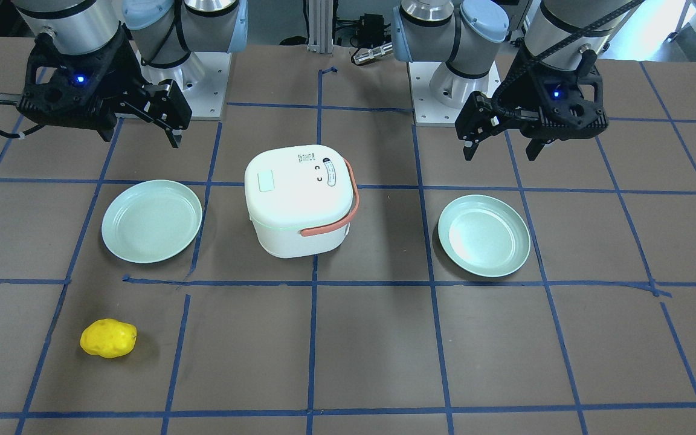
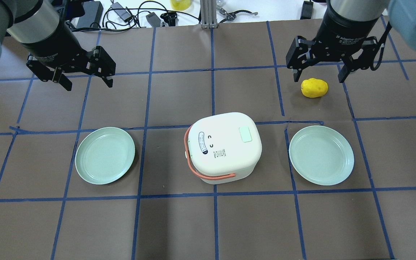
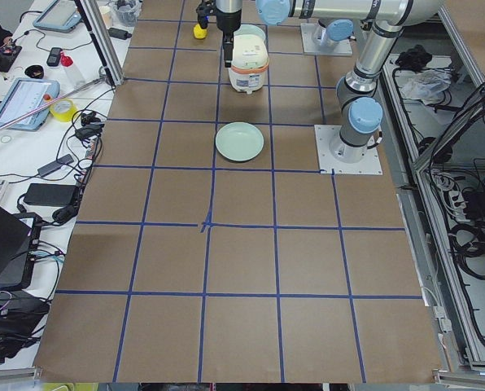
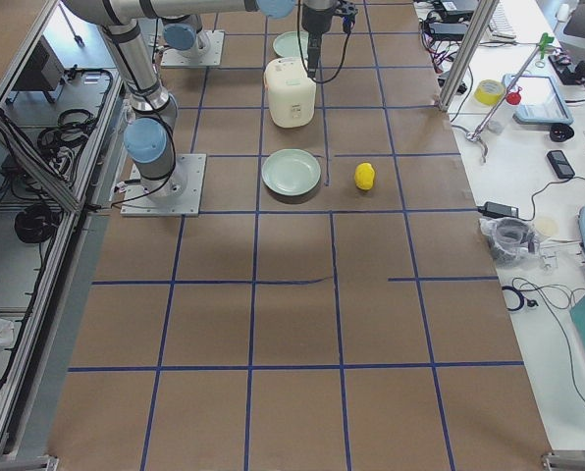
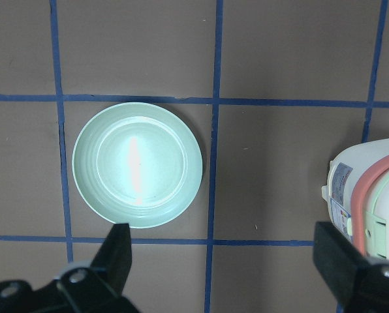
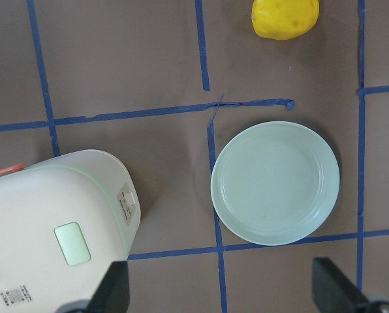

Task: Press rice cooker button
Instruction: 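Move the right gripper toward the white rice cooker's green button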

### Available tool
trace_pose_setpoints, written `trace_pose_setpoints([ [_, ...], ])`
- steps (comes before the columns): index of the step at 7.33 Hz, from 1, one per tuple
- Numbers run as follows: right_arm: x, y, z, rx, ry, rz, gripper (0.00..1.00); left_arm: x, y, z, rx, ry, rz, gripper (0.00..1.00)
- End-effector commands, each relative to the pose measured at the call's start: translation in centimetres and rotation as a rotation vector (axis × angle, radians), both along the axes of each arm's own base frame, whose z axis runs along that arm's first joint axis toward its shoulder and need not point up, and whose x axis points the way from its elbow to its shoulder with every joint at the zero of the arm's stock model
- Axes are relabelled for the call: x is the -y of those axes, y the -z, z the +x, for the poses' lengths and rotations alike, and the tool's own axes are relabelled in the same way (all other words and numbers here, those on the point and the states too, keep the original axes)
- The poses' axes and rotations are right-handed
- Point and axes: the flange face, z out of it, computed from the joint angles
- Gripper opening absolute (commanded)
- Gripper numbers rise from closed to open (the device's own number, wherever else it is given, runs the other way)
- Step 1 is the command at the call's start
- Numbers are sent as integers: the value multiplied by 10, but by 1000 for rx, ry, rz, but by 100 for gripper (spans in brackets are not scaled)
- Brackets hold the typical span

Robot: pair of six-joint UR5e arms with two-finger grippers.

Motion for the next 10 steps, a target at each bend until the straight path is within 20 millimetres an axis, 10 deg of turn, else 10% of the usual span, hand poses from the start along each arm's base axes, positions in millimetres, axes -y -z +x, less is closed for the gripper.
trace_pose_setpoints([
  [1,0,0,-1,-7,7,0,100,0,0,0,0,0,0,100],
  [9,1,8,-1,-10,-5,4,95,0,0,0,0,-1,0,100],
  [10,1,7,1,3,0,3,51,0,0,0,0,0,0,100],
])
